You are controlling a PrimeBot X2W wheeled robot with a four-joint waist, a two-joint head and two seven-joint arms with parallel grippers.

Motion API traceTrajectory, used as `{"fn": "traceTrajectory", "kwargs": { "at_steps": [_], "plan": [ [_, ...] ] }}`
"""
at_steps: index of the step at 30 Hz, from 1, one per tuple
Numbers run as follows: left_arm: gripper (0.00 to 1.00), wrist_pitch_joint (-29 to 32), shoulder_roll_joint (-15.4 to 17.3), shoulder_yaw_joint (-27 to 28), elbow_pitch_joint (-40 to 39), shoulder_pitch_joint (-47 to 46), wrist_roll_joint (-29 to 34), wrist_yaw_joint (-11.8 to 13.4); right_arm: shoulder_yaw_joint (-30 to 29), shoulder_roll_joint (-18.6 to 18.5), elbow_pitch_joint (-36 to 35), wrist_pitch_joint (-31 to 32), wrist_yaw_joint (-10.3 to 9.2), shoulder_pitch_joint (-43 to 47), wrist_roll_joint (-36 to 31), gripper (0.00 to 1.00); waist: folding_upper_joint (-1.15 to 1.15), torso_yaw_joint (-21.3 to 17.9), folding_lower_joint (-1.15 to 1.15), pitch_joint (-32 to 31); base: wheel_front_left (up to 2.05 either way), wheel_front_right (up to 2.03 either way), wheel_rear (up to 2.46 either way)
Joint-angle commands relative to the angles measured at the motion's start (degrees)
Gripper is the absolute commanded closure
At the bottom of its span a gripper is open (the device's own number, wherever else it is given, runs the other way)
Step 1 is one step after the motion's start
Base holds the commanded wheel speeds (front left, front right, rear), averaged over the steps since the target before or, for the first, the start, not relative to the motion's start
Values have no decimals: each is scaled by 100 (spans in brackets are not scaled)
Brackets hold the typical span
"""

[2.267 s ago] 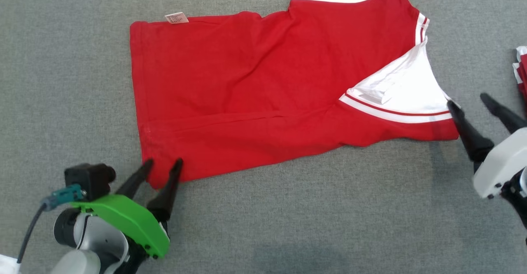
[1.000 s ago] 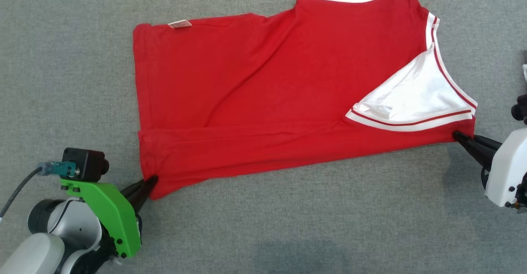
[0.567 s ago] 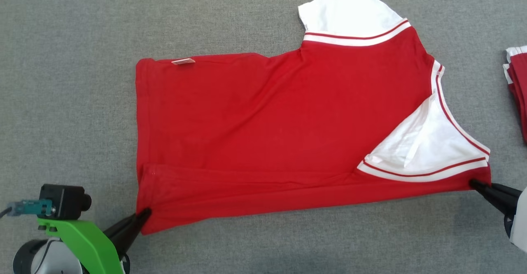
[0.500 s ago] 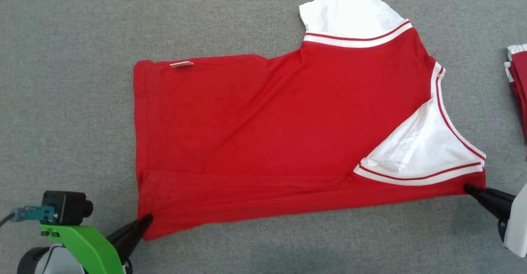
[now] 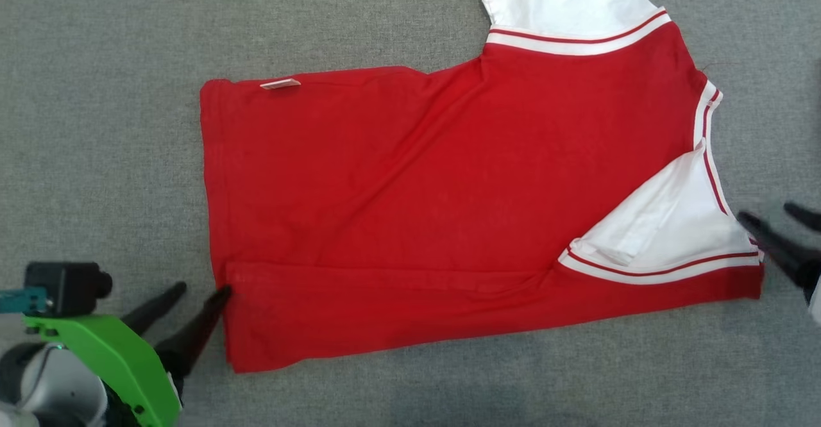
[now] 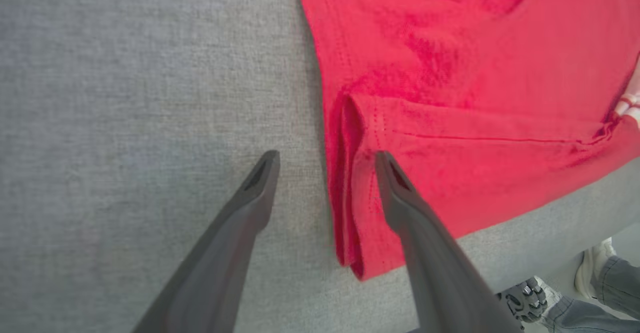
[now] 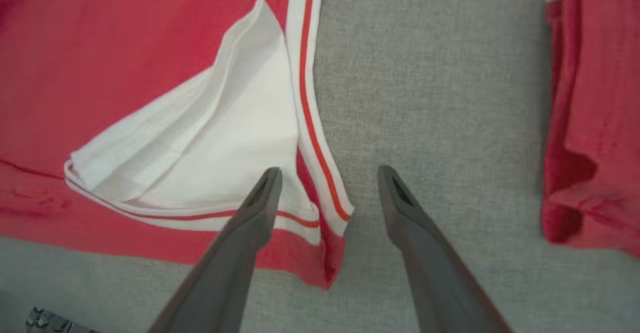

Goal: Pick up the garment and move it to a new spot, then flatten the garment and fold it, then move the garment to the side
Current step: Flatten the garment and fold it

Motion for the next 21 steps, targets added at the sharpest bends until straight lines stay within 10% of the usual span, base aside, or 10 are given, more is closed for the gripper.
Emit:
{"fn": "traceTrajectory", "kwargs": {
  "at_steps": [1,8,21],
  "plan": [
    [0,-12,120,130,-118,-197,41,31,-86,-29,-140,57,2,-313,55,0,40,17,0,148,0,0,0],
    [0,301,227,243,-130,-1812,286,-132,256,-359,-66,215,2,-2469,-397,0,40,160,0,863,0,0,0],
    [0,892,-909,-1056,1871,-4514,1080,-698,1907,136,1990,598,2,-5712,-1445,0,40,728,0,1449,0,0,0]
  ]
}}
